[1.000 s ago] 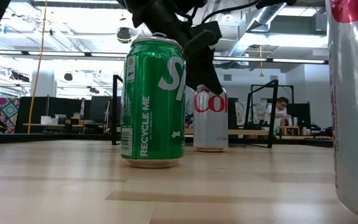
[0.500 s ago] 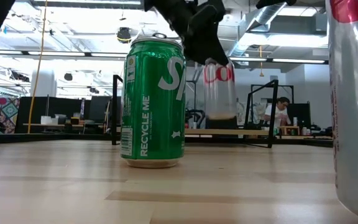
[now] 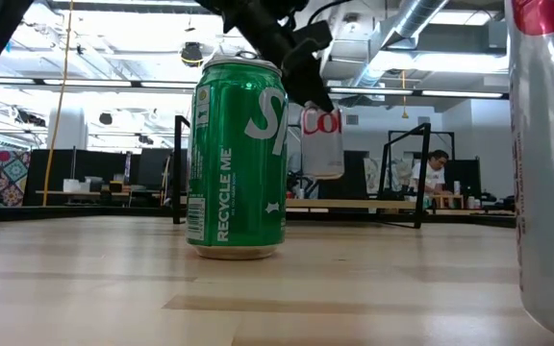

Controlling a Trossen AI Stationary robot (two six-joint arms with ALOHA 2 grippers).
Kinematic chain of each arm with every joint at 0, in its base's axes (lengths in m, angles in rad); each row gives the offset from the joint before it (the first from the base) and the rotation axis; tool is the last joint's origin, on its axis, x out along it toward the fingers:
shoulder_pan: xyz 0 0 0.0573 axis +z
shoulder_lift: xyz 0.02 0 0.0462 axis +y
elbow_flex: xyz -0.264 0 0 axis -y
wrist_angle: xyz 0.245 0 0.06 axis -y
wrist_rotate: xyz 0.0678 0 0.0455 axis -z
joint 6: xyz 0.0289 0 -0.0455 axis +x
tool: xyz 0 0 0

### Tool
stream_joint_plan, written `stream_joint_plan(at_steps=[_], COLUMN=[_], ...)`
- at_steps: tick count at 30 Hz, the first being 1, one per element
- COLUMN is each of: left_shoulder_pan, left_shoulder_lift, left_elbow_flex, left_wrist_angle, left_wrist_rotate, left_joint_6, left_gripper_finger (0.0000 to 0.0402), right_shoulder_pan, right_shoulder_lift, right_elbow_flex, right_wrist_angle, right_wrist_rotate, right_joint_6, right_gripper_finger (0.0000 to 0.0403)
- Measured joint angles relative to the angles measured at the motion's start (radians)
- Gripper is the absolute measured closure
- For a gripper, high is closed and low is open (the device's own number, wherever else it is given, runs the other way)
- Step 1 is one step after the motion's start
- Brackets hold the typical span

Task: Place canned beverage on shelf
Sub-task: Put the top right silver soda can on the shelf

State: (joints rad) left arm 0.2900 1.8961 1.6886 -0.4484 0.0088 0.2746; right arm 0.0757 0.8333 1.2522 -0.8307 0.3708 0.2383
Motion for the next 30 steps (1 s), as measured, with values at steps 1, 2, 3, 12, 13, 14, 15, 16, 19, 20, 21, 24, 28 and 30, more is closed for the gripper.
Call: stream_joint_plan(at_steps=[1,2,3,12,13,14,15,16,19,20,21,24,28,30], left_shoulder_pan=[0.008,0.014,0.019,0.051,0.055,0.057,0.06,0.065,0.078,0.081,0.083,0.093,0.115,0.122], left_shoulder_lift=[0.0,0.0,0.0,0.003,0.003,0.003,0.003,0.003,0.003,0.003,0.003,0.003,0.003,0.003], left_elbow_flex=[0.0,0.0,0.0,0.0,0.0,-0.002,-0.005,-0.006,-0.006,-0.006,-0.006,-0.006,-0.006,-0.006], left_wrist_angle=[0.002,0.005,0.005,-0.003,-0.008,-0.01,-0.01,-0.012,-0.02,-0.019,-0.017,-0.017,-0.02,-0.028], left_wrist_rotate=[0.012,0.023,0.029,0.032,0.032,0.034,0.042,0.058,0.123,0.138,0.143,0.157,0.194,0.207], left_joint_6=[0.008,0.015,0.023,0.156,0.169,0.179,0.186,0.189,0.198,0.207,0.218,0.245,0.269,0.29], left_gripper_finger=[0.0139,0.0139,0.0139,0.0138,0.0138,0.0138,0.0138,0.0138,0.0138,0.0137,0.0137,0.0135,0.0134,0.0134], right_shoulder_pan=[0.0,0.0,0.0,0.0,0.0,0.0,0.0,0.0,0.0,0.0,0.0,0.0,0.0,0.0], right_shoulder_lift=[-0.007,-0.013,-0.018,0.001,0.006,0.01,0.014,0.017,0.023,0.025,0.026,0.026,0.026,0.026], right_elbow_flex=[0.0,0.0,0.0,0.0,0.0,0.0,0.0,0.0,0.0,0.0,0.0,0.0,0.0,0.0], right_wrist_angle=[-0.005,-0.01,-0.015,-0.036,-0.036,-0.037,-0.037,-0.037,-0.037,-0.037,-0.037,-0.037,-0.037,-0.037], right_wrist_rotate=[0.005,0.006,0.007,0.006,0.006,0.006,0.006,0.006,0.002,0.002,0.001,0.0,-0.001,-0.001], right_joint_6=[0.005,0.009,0.013,0.024,0.024,0.024,0.024,0.024,0.023,0.024,0.023,0.024,0.024,0.024], right_gripper_finger=[0.0127,0.0127,0.0127,0.0127,0.0127,0.0127,0.0127,0.0127,0.0127,0.0127,0.0127,0.0127,0.0127,0.0127])
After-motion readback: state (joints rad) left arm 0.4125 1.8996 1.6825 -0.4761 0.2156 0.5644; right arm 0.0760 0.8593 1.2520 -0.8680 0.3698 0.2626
